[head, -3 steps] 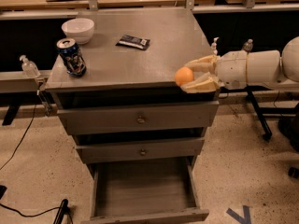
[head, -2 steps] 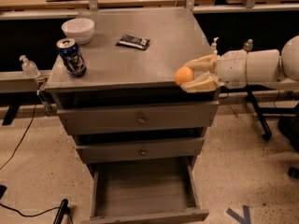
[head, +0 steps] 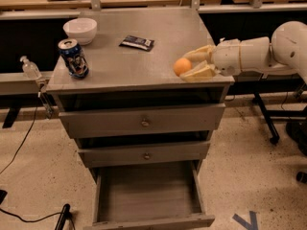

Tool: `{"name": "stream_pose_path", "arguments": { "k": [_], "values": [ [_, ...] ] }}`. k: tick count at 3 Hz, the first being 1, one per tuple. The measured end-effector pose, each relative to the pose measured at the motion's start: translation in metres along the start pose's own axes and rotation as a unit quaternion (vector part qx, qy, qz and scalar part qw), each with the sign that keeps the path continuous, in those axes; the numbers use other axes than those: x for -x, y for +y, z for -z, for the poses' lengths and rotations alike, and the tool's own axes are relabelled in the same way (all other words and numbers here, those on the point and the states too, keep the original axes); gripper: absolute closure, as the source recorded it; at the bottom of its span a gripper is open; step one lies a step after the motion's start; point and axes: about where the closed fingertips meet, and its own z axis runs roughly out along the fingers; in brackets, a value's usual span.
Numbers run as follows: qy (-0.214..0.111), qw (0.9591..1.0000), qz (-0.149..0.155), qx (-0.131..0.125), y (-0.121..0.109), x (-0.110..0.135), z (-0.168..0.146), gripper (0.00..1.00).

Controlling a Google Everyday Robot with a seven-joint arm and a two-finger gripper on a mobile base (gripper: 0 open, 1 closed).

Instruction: Pick orange from bottom drawer and place on counter

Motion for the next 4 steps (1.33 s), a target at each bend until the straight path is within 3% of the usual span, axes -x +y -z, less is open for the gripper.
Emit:
{"name": "stream_pose_path", "arguments": {
  "k": [1,2,3,4],
  "values": [
    [-0.022,0.9988,-0.039,0.021,-0.027,-0.021,-0.026,0.78],
    [-0.010,0.9982,-0.056,0.016,-0.038,-0.033,-0.037,0.55],
    [-0.012,0.9982,-0.055,0.020,-0.036,-0.032,-0.040,0.23],
    [-0.013,0.9981,-0.056,0.024,-0.034,-0.031,-0.045,0.00]
  ]
}}
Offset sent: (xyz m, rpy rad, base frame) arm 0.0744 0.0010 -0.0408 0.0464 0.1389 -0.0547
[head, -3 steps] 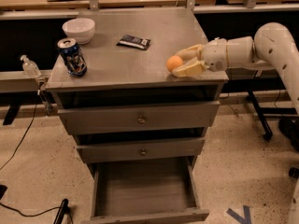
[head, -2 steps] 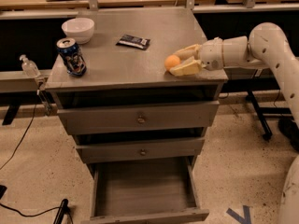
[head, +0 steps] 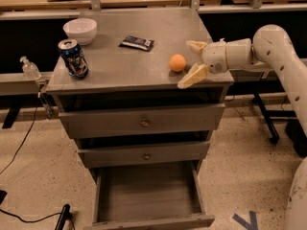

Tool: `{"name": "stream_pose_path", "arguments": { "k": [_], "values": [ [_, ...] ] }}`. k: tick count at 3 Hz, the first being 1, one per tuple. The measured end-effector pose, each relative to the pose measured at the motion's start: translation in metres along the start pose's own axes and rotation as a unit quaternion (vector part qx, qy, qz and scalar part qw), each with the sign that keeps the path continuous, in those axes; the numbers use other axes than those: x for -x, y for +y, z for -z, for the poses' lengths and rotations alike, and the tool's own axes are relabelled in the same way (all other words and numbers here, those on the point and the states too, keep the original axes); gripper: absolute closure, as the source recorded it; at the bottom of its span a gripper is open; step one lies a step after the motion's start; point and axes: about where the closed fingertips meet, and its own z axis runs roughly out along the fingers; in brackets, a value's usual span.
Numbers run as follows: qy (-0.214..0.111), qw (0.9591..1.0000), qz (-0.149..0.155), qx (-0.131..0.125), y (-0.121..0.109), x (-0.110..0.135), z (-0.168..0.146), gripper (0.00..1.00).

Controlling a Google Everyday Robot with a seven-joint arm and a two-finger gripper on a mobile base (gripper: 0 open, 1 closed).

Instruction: Pick orange from bottom drawer and place on counter

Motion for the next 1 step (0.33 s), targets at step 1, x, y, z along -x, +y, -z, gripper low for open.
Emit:
{"name": "stream_pose_path", "arguments": {
  "k": [1],
  "values": [
    [0.000,1.0000,0.000,0.000,0.0000,0.0000,-0.0001,0.00]
  ]
}}
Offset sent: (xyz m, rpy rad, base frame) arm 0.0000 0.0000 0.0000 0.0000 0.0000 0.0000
